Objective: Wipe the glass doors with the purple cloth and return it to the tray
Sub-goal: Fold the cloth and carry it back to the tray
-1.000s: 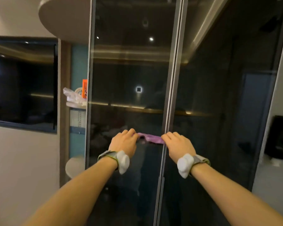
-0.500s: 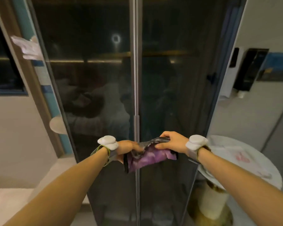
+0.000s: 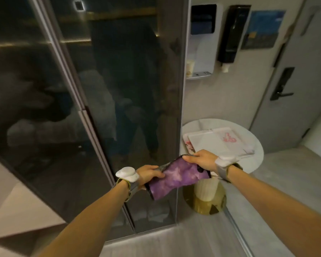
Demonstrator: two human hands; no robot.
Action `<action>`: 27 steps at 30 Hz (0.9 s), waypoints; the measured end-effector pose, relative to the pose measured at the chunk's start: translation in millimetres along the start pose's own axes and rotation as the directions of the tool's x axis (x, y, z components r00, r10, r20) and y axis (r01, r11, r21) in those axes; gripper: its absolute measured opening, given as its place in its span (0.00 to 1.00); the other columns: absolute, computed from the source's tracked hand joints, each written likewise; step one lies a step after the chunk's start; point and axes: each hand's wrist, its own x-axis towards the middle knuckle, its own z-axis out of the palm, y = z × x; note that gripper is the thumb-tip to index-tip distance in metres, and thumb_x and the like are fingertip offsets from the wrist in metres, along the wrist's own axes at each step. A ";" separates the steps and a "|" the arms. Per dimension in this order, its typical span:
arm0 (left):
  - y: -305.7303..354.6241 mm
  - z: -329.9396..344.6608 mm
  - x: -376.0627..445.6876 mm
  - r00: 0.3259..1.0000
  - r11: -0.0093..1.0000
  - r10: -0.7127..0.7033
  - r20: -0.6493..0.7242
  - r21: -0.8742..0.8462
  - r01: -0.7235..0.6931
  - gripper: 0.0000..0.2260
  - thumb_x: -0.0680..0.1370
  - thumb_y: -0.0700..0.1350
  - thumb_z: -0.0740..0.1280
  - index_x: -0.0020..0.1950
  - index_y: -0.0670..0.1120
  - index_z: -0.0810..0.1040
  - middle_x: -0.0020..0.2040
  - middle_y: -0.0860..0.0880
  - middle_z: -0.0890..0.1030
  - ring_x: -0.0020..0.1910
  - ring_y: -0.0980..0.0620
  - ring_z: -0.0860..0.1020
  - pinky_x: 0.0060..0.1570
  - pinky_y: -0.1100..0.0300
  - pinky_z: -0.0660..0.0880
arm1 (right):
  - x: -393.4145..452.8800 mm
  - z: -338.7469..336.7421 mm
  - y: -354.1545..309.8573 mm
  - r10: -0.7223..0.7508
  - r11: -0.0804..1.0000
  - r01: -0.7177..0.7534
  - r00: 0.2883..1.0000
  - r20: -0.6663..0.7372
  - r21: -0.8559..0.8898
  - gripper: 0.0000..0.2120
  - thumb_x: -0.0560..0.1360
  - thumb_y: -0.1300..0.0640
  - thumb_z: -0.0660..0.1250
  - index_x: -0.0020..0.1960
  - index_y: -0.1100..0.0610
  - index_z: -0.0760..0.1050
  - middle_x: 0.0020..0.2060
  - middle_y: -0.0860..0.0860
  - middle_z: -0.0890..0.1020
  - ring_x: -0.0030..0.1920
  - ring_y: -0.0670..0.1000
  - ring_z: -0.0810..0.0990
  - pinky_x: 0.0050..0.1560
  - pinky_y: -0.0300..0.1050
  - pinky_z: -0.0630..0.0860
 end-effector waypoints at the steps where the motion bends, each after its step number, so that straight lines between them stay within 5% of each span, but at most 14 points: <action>1: 6.3 15.8 10.6 1.000 0.999 0.001 -0.022 -0.035 -0.002 0.08 0.73 0.38 0.68 0.51 0.44 0.80 0.49 0.40 0.81 0.49 0.42 0.79 0.52 0.50 0.77 | 1.9 -16.4 14.4 0.029 0.999 -0.029 1.000 -0.006 0.022 0.19 0.67 0.35 0.67 0.36 0.50 0.81 0.38 0.50 0.85 0.41 0.52 0.83 0.46 0.44 0.78; 5: 28.8 70.9 45.6 0.996 0.990 0.032 -0.079 -0.132 -0.042 0.08 0.74 0.35 0.66 0.51 0.43 0.78 0.42 0.45 0.79 0.39 0.49 0.77 0.38 0.59 0.77 | 7.8 -69.1 61.9 0.080 0.994 -0.074 0.995 -0.066 0.078 0.16 0.69 0.39 0.69 0.37 0.53 0.81 0.38 0.52 0.84 0.40 0.51 0.81 0.41 0.40 0.75; 8: 40.1 100.6 68.1 0.997 0.984 0.022 -0.077 -0.172 -0.035 0.08 0.72 0.34 0.70 0.46 0.45 0.78 0.42 0.46 0.79 0.41 0.49 0.78 0.38 0.58 0.79 | 13.9 -94.2 88.9 0.124 0.990 -0.121 0.991 -0.042 0.074 0.15 0.67 0.43 0.73 0.39 0.56 0.81 0.37 0.52 0.83 0.38 0.51 0.81 0.38 0.40 0.77; 11: 51.8 132.6 99.2 0.997 0.977 -0.035 -0.070 -0.215 0.019 0.12 0.69 0.34 0.72 0.50 0.43 0.78 0.45 0.45 0.80 0.44 0.45 0.80 0.43 0.51 0.79 | 21.3 -119.6 114.9 0.167 0.983 -0.164 0.985 -0.034 0.087 0.22 0.65 0.46 0.75 0.51 0.61 0.81 0.47 0.57 0.84 0.48 0.57 0.82 0.55 0.53 0.77; 14: 63.0 155.5 133.9 0.991 0.972 -0.096 -0.097 -0.226 0.072 0.11 0.72 0.37 0.70 0.54 0.40 0.79 0.43 0.44 0.82 0.42 0.44 0.81 0.46 0.51 0.78 | 32.4 -139.3 133.7 0.209 0.969 -0.197 0.976 -0.067 0.150 0.22 0.67 0.49 0.74 0.53 0.63 0.80 0.52 0.61 0.82 0.53 0.60 0.80 0.60 0.58 0.74; 23: 91.7 172.5 220.6 0.987 0.977 -0.140 -0.081 -0.174 0.124 0.17 0.72 0.39 0.70 0.60 0.38 0.75 0.53 0.40 0.81 0.51 0.40 0.80 0.54 0.44 0.77 | 95.0 -174.2 152.4 0.289 0.932 -0.256 0.952 -0.100 0.257 0.11 0.73 0.52 0.68 0.43 0.60 0.81 0.50 0.60 0.83 0.53 0.60 0.80 0.59 0.53 0.75; 27: 114.2 183.7 254.0 0.981 0.982 -0.163 -0.104 -0.109 0.152 0.15 0.75 0.40 0.68 0.59 0.35 0.75 0.50 0.42 0.80 0.47 0.44 0.79 0.38 0.56 0.79 | 135.4 -189.5 158.6 0.389 0.868 -0.355 0.921 -0.030 0.347 0.12 0.74 0.50 0.67 0.41 0.58 0.79 0.44 0.59 0.83 0.46 0.60 0.82 0.52 0.56 0.79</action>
